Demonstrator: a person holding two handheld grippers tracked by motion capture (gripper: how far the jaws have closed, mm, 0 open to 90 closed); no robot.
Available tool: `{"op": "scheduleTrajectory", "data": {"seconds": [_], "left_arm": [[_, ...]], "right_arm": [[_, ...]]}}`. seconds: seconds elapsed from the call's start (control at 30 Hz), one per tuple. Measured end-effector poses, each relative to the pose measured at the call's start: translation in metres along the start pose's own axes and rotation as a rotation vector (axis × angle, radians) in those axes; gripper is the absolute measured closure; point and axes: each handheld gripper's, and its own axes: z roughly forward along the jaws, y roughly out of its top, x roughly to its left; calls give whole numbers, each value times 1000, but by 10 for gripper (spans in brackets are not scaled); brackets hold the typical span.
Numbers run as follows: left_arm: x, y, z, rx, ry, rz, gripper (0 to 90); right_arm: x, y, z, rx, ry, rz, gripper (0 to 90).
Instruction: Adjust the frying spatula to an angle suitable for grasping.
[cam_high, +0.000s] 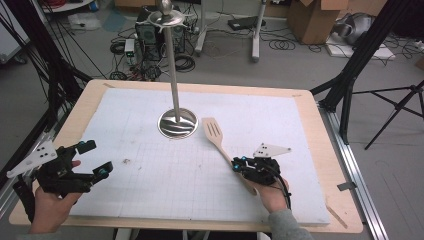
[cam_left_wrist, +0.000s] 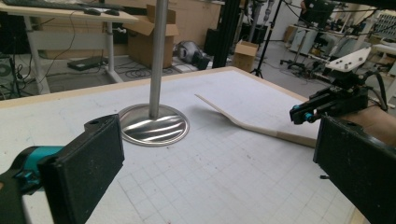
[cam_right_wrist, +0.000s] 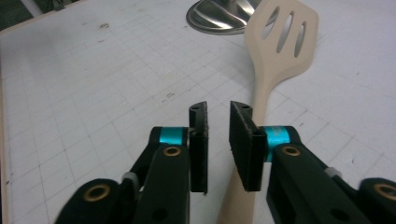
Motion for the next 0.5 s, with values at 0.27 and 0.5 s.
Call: {"op": "scheduleTrajectory", "data": {"seconds": [0.27, 0.5], "left_arm": [[0, 0, 0, -2, 3, -2, 21], [2, -2, -1, 2, 5, -6, 21]], "right_arm": [[2, -6, 7, 65, 20, -1, 895], [2, -12, 15, 121, 32, 3, 897]]}}
